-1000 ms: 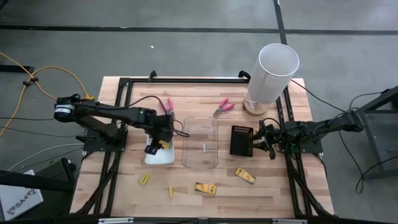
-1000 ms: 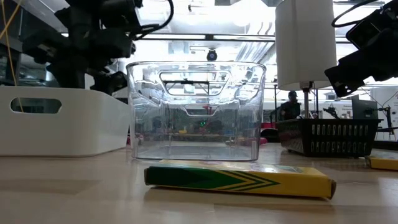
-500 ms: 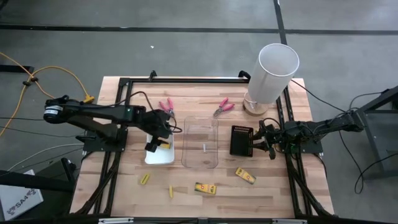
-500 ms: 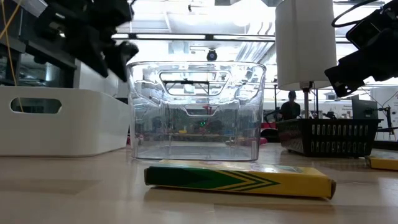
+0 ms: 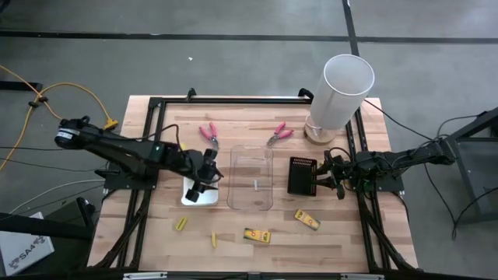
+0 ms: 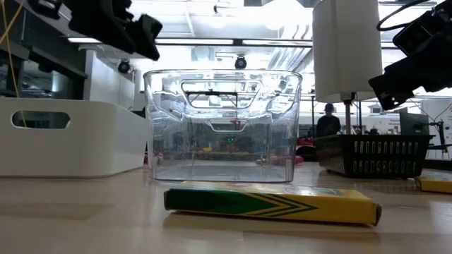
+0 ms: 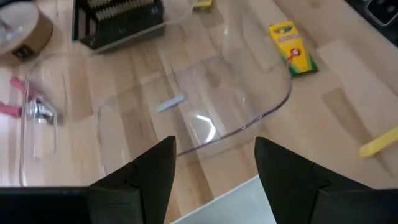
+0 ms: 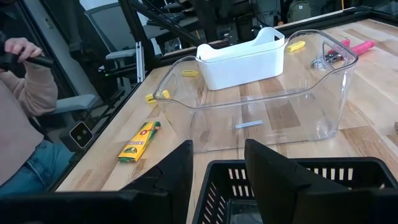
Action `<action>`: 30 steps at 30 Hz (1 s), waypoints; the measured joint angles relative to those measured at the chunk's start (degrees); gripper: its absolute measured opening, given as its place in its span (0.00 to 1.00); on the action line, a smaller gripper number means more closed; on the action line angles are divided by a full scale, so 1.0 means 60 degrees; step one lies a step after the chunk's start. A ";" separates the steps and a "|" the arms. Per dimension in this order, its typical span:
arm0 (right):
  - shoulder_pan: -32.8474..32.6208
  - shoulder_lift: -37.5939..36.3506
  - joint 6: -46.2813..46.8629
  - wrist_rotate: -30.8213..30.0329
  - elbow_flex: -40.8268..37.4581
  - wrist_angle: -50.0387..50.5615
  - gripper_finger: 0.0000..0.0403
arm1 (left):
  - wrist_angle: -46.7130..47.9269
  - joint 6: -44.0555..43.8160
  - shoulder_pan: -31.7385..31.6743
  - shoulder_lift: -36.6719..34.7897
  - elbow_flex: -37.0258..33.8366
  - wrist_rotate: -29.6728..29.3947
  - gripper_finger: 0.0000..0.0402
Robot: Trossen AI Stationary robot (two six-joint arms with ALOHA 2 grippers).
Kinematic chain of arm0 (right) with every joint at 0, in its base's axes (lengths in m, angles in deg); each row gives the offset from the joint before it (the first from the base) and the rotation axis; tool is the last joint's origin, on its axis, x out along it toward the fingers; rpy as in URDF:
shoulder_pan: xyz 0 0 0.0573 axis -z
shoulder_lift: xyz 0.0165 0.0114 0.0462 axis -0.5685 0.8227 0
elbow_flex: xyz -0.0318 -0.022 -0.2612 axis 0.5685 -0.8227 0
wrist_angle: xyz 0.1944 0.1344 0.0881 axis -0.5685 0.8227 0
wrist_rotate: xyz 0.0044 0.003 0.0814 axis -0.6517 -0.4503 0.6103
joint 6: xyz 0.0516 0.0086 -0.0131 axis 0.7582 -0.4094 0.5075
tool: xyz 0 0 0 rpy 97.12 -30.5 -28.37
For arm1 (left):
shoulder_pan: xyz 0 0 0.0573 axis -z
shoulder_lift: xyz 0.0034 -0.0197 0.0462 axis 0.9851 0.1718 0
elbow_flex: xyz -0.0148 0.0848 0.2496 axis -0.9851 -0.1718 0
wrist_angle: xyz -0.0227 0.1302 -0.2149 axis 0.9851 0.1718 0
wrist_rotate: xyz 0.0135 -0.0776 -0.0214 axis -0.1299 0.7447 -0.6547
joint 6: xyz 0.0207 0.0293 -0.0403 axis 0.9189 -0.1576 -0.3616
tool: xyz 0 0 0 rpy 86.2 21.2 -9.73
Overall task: Pick & Place School Supplies
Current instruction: Put the crayon box into the white bin
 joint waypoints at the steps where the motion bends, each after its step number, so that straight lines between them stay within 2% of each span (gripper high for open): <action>1: -0.0001 -0.0002 0.0000 0.0000 0.0001 0.0000 0.34 | -0.0095 -0.0002 0.0146 0.0003 0.0000 -0.0102 0.53; 5: -0.0002 0.0000 0.0002 0.0000 0.0002 0.0000 0.34 | -0.0467 -0.0005 0.0750 0.0160 0.0000 -0.0542 0.53; 14: 0.0002 -0.0002 0.0003 0.0000 -0.0002 0.0000 0.34 | -0.1504 -0.0979 0.1529 0.1082 0.0004 -0.0534 0.53; 20: 0.0002 -0.0002 0.0003 0.0000 0.0002 -0.0004 0.34 | -0.2912 -0.0845 0.2052 0.1870 0.0004 -0.0540 0.53; 30: -0.0001 0.0002 0.0000 0.0000 -0.0001 0.0000 0.34 | -0.4315 -0.1560 0.2729 0.2599 0.0004 -0.1646 0.53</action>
